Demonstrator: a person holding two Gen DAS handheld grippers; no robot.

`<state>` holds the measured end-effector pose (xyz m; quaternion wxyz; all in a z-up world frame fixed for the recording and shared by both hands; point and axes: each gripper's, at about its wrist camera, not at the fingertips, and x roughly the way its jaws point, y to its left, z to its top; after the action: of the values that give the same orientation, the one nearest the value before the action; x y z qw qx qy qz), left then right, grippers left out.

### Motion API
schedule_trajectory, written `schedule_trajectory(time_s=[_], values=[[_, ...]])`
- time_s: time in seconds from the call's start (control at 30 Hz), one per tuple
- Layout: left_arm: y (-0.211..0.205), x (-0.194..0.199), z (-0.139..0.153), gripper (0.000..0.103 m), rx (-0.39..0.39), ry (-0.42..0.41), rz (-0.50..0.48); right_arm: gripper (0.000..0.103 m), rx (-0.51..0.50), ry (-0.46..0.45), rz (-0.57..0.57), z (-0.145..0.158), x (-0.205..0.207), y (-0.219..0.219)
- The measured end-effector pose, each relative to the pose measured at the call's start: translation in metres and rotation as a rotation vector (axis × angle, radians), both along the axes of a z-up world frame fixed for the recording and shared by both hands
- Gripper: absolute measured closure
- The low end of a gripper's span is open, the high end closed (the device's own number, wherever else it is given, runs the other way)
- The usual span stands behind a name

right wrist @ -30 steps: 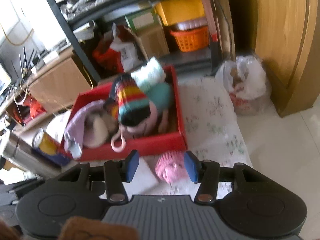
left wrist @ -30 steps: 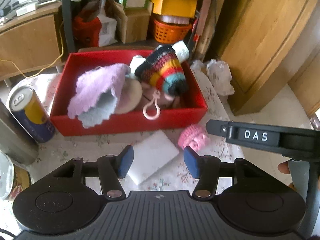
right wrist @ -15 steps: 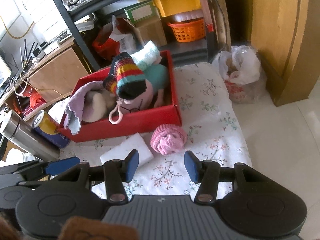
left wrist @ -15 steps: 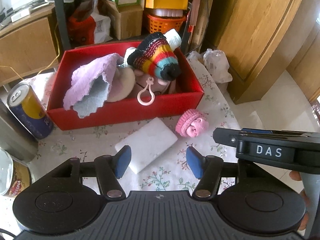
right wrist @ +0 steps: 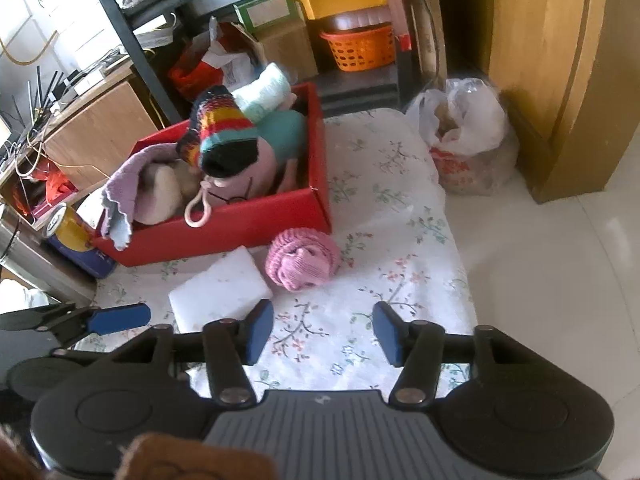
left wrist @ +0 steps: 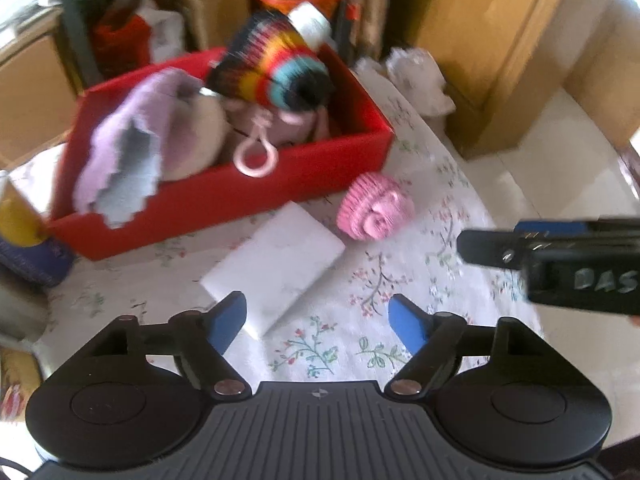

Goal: Organize soft objects
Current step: 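Grasp the white sponge with the left tool while the right tool grasps the pink knit ball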

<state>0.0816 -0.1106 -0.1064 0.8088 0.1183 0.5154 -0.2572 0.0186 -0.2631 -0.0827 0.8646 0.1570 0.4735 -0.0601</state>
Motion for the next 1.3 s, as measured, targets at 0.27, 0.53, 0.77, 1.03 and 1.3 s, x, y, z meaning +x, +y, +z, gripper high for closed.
schedule_trajectory(time_s=[0.27,0.53,0.77,1.03,1.3], values=[[-0.004,0.035,-0.025,0.026,0.033,0.021,-0.013,0.074,0.028,0.002,-0.010,-0.002,0.002,-0.013],[-0.016,0.054,-0.045,0.021,0.087,0.012,-0.056,0.074,0.077,0.004,-0.010,-0.003,0.005,-0.018],[-0.008,0.067,-0.054,0.025,0.093,0.017,0.007,0.074,0.109,-0.002,-0.004,-0.003,0.005,-0.017],[0.010,0.074,-0.044,0.060,0.072,0.058,0.145,0.074,0.102,-0.020,0.000,-0.001,0.006,-0.014],[0.034,0.055,-0.032,0.078,0.027,0.135,0.245,0.074,0.104,-0.046,-0.007,0.003,0.008,-0.012]])
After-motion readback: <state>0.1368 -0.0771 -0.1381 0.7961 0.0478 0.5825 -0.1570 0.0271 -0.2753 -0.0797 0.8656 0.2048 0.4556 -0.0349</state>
